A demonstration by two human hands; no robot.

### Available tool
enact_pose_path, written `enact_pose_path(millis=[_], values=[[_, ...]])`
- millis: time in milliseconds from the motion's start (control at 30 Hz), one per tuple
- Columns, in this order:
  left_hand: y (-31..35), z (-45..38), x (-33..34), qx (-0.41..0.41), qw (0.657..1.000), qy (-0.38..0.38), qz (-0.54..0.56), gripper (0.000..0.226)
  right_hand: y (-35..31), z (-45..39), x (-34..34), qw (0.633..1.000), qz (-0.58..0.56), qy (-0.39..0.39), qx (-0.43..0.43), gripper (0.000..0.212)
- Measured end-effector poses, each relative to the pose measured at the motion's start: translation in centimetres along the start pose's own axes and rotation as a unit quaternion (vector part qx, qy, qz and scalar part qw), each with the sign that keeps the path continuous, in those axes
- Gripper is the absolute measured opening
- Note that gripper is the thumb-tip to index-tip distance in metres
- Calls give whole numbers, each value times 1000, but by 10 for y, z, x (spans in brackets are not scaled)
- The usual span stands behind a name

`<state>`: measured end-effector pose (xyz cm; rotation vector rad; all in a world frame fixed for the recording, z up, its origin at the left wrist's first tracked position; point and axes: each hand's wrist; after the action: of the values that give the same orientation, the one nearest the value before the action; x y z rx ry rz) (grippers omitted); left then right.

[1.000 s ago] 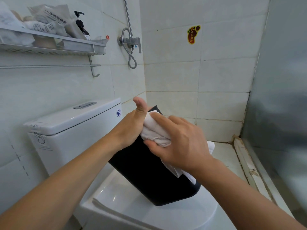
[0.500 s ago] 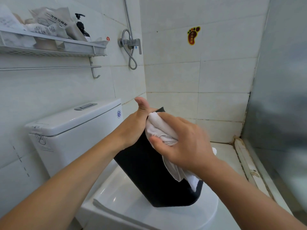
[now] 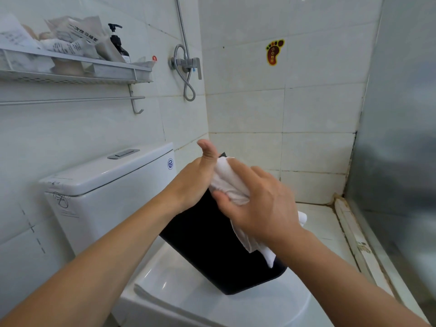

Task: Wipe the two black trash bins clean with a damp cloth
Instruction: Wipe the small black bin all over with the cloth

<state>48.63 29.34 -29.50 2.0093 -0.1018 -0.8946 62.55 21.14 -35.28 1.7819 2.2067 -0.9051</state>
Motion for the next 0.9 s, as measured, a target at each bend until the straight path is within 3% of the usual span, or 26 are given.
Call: enact_pose_path(millis=[167,300,467,600,700,800,900], values=[[-11,-6,0,51,993,37,-103,128,31,-9,-2,988,-86,-75,102,43],[-12,-4,7,74,970,122,-198,86,31,0,-2,986,-111,-81,96,40],[-21,-8,6,62,953,177,-240,85,21,12,-2,989,-100,-105,27,52],[-24,-10,1,98,964,131,-207,91,28,15,-4,988,-108,-106,33,57],[-24,-12,0,74,980,117,-144,74,37,16,-4,988,-105,-97,65,55],[-28,-15,-3,54,989,89,-110,96,44,14,-5,985,-95,-101,104,52],[-28,-15,-4,64,989,70,-111,104,41,10,-4,986,-77,-93,115,50]])
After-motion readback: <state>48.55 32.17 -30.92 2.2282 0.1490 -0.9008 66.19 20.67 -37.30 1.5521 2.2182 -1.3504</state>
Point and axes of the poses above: each hand's wrist, its own z-axis away from the middle knuckle, its own x-axis out of the palm, y = z × x, and after that the axes turned 5 degrees about x, right-handed
